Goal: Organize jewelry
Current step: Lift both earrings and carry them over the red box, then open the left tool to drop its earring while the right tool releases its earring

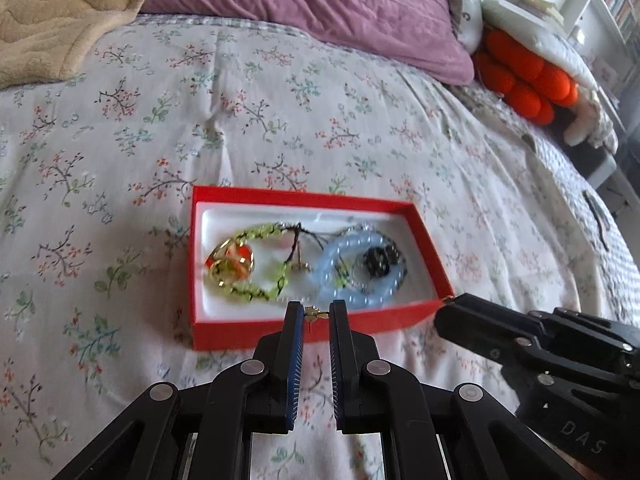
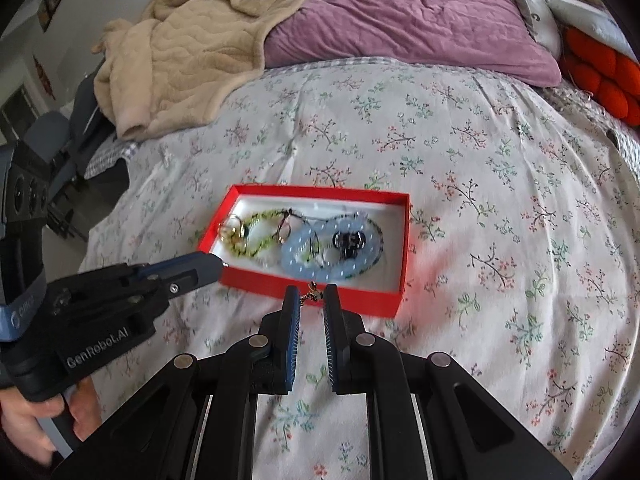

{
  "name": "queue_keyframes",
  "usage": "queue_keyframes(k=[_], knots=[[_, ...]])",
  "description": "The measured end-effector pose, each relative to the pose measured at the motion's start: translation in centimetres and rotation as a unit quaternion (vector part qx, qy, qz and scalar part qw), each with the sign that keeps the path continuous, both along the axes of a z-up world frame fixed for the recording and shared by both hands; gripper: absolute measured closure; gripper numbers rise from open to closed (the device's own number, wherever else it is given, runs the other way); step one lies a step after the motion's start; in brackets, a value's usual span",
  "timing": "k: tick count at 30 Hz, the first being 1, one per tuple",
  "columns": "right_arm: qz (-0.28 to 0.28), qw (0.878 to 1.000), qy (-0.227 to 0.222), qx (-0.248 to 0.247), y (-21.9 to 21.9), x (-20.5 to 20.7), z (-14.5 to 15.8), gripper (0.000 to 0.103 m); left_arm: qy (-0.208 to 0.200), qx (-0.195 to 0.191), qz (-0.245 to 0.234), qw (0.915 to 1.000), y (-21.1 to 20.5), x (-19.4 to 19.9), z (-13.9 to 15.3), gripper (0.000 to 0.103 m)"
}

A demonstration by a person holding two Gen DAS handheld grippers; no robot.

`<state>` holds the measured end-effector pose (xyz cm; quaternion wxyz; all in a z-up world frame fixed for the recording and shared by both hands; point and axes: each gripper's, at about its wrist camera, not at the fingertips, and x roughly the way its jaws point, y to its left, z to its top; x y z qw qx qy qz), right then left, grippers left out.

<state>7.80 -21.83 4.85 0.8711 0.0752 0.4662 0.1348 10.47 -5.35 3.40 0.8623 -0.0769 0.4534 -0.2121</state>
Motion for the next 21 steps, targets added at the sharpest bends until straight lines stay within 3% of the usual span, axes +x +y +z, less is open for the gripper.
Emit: queue_keyframes(k=[21], knots=[[-0.036, 0.998, 0.043, 0.032, -0.8, 4.0, -2.9, 0.09, 0.004, 0.019, 0.02, 0.9996, -1.0, 2.5, -2.0, 0.096]])
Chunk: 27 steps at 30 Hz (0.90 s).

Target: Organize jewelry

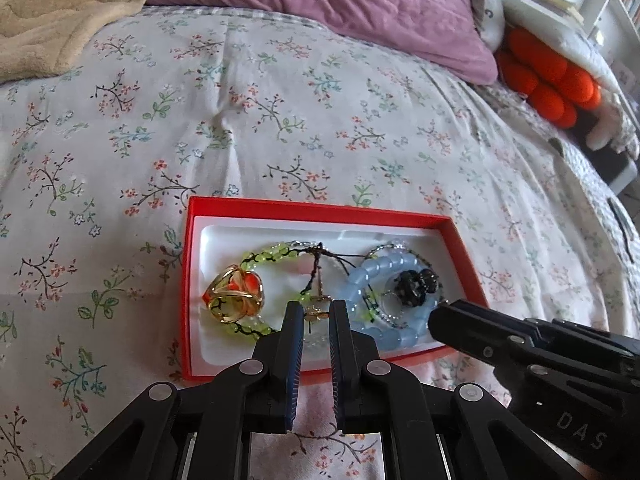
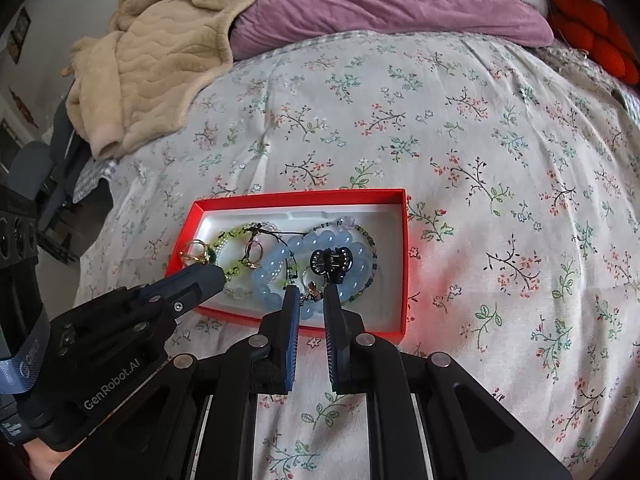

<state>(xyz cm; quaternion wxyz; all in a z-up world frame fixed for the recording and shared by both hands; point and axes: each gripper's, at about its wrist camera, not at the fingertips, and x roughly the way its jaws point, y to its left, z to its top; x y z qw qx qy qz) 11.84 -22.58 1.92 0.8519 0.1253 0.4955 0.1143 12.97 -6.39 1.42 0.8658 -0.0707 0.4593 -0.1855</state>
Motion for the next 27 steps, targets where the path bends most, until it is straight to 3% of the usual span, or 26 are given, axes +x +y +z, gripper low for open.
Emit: queue_keyframes(k=[15, 19, 22, 25, 27], knots=[[-0.005, 0.999, 0.021, 0.026, -0.3, 0.8, -0.5, 0.088, -0.016, 0.034, -0.002, 0.9993, 0.7, -1.1, 0.7, 0.078], [-0.011, 0.999, 0.019, 0.023, -0.7, 0.5, -0.2, 0.076, -0.019, 0.048, -0.003, 0.9987, 0.9, -1.6, 0.8, 0.073], [-0.012, 1.0, 0.013, 0.023, -1.1, -0.3, 0.5, 0.072, -0.019, 0.056, -0.003, 0.9982, 1.0, -2.3, 1.0, 0.066], [-0.014, 1.0, 0.007, 0.011, -1.3, -1.3, 1.3, 0.063, -0.022, 0.067, -0.001, 0.9975, 1.1, -3.3, 1.4, 0.053], [-0.018, 1.0, 0.008, -0.004, -1.3, -1.9, 1.7, 0.054, -0.025, 0.076, 0.001, 0.9968, 1.0, -3.8, 1.7, 0.037]])
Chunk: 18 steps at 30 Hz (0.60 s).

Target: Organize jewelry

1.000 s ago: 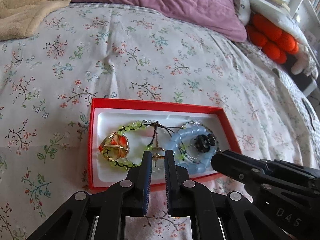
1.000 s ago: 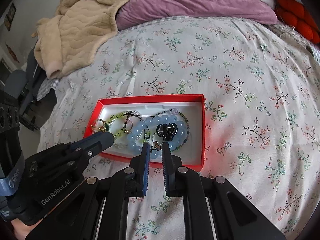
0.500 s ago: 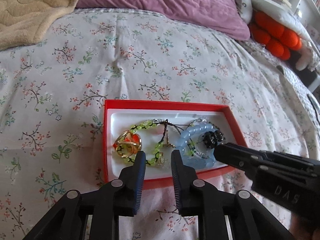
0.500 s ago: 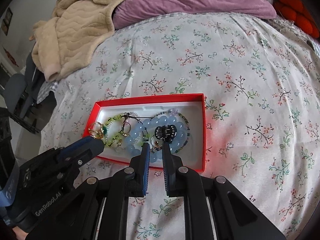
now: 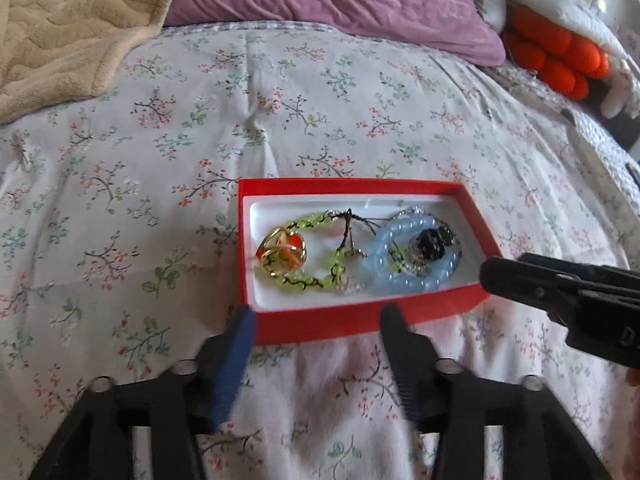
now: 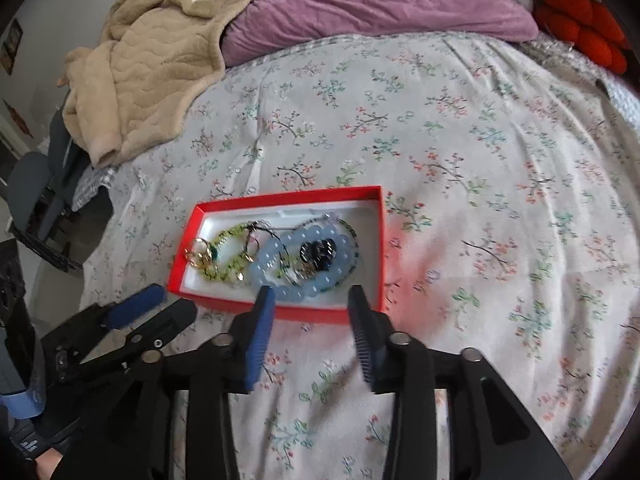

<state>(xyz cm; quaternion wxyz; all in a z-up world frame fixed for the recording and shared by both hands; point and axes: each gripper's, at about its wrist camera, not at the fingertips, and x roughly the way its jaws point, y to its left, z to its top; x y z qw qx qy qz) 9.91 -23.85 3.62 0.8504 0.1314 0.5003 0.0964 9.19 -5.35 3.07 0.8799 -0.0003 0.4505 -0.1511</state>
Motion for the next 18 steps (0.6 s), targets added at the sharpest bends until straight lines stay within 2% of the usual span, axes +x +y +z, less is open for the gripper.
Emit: queue_keyframes(k=[1, 6, 9, 14, 16, 18], knots=[[-0.001, 1.0, 0.003, -0.007, 0.0, -0.3, 0.2, 0.048, -0.001, 0.007, 0.004, 1.0, 0.0, -0.2, 0.2, 0.033], [-0.003, 0.999, 0.02, -0.043, 0.1, -2.2, 1.0, 0.039, -0.003, 0.027, 0.035, 0.999, 0.6, -1.5, 0.9, 0.009], [-0.015, 0.997, 0.027, -0.068, 0.1, -3.7, 1.3, 0.022, 0.007, 0.036, 0.049, 0.9981, 0.9, -2.6, 1.0, 0.001], [-0.036, 0.995, 0.035, -0.09, -0.2, -5.7, 1.5, 0.009, 0.007, 0.056, 0.065, 0.9963, 1.1, -4.6, 1.4, 0.001], [-0.039, 0.993, 0.025, -0.11, -0.1, -6.5, 1.8, 0.002, 0.009, 0.06, 0.072, 0.9956, 1.2, -5.3, 1.5, 0.001], [-0.037, 0.992, 0.013, -0.119, 0.1, -7.3, 2.0, 0.0, 0.007, 0.07, 0.08, 0.9943, 1.3, -5.9, 1.5, 0.001]])
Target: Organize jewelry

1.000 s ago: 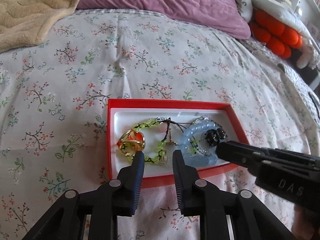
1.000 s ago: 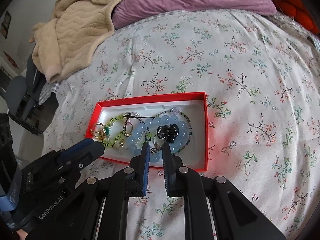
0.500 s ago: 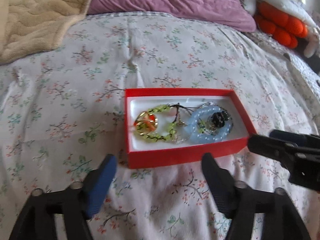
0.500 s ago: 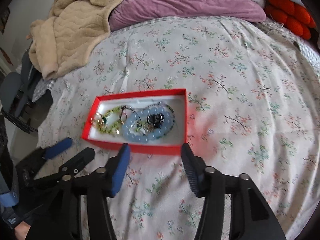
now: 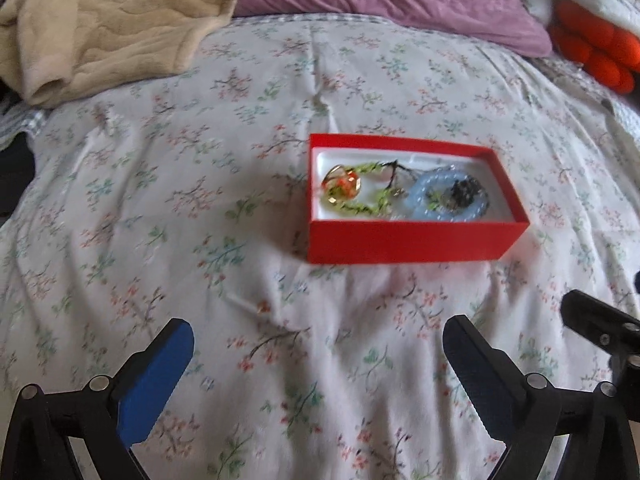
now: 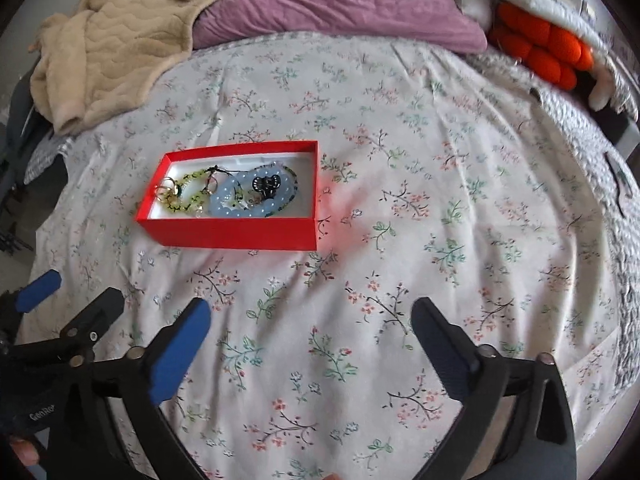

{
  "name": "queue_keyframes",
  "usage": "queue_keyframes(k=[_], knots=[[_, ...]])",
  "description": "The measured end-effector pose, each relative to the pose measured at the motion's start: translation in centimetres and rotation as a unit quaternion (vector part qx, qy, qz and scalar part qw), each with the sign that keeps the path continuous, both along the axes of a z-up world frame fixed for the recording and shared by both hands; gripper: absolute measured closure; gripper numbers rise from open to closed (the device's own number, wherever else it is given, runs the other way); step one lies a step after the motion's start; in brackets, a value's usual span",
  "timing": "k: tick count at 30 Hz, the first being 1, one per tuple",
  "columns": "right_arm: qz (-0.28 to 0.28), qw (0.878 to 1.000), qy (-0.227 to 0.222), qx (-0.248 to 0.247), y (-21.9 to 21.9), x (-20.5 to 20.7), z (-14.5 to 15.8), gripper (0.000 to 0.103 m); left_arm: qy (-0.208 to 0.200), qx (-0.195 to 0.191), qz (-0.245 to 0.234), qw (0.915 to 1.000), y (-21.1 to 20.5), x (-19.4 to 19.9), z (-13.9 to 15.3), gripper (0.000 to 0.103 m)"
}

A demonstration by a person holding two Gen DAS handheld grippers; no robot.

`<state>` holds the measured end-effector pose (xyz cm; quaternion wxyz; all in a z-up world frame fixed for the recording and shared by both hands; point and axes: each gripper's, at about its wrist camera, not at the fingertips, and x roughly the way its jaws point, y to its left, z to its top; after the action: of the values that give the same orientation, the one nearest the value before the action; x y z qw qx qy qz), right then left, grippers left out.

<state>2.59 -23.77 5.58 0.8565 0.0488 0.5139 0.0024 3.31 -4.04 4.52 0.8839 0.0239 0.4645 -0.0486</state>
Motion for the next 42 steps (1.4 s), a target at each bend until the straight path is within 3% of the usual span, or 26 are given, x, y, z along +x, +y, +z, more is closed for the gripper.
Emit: queue_keyframes(k=[9, 23, 42], knots=[[0.001, 0.999, -0.011, -0.042, 0.7, -1.9, -1.0, 0.0, -0.007, 0.031, 0.04, 0.9987, 1.4, -1.2, -1.2, 0.001], [0.01, 0.998, 0.018, -0.055, 2.1, -1.6, -3.1, 0.0, 0.006, 0.031, 0.029, 0.9991, 0.8, -1.3, -1.9, 0.001], [0.004, 0.998, 0.017, -0.053, 1.6, -1.8, -3.2, 0.0, 0.007, 0.04, 0.024, 0.9989, 0.3, -1.7, -2.3, 0.001]])
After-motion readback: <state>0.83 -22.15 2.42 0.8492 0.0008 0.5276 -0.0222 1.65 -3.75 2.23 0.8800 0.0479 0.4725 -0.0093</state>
